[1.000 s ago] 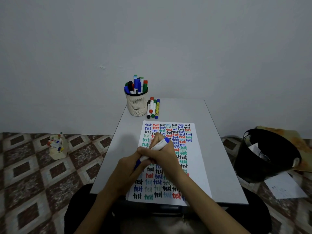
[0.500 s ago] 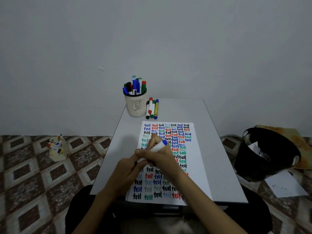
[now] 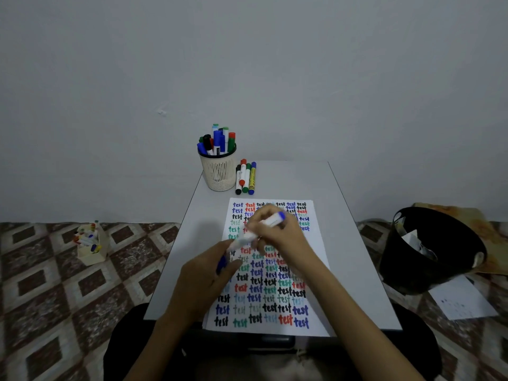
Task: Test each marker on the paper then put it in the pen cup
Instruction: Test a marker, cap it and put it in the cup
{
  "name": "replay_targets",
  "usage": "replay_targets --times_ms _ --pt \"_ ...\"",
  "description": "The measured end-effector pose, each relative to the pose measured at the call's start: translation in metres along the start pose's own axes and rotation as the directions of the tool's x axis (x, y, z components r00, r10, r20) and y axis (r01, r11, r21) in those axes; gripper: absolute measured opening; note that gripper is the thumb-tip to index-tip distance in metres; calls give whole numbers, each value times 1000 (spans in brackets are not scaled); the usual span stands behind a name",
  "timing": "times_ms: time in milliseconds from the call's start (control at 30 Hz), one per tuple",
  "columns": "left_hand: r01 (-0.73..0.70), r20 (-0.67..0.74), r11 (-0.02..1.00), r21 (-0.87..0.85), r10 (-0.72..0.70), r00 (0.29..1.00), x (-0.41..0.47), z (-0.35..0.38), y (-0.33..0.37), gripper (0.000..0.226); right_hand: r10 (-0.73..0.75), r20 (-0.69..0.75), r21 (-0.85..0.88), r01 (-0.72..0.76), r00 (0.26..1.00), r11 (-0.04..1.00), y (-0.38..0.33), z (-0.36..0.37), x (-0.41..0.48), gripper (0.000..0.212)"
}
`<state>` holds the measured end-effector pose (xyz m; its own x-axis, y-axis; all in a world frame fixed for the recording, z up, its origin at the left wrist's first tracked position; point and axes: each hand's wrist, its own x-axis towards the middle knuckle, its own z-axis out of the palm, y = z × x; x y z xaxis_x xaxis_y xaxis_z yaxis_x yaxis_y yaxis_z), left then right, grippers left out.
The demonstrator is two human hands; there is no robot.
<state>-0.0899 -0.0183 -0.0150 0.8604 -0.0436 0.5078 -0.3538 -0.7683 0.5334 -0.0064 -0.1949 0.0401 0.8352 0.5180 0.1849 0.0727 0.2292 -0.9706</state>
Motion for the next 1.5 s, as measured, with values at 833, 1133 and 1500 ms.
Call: replay_targets --times_ms 833,1133,1500 --pt "66 221 989 131 -94 971 2 12 -14 56 -12 -433 -87 -29 901 996 20 -96 18 29" --pt "82 222 986 144 -113 969 2 13 -16 56 -82 -458 -317 -77 885 945 36 -103 27 33" --pt "90 202 985 147 -119 972 3 12 -16 60 -87 -451 -427 -129 888 895 42 -101 28 34"
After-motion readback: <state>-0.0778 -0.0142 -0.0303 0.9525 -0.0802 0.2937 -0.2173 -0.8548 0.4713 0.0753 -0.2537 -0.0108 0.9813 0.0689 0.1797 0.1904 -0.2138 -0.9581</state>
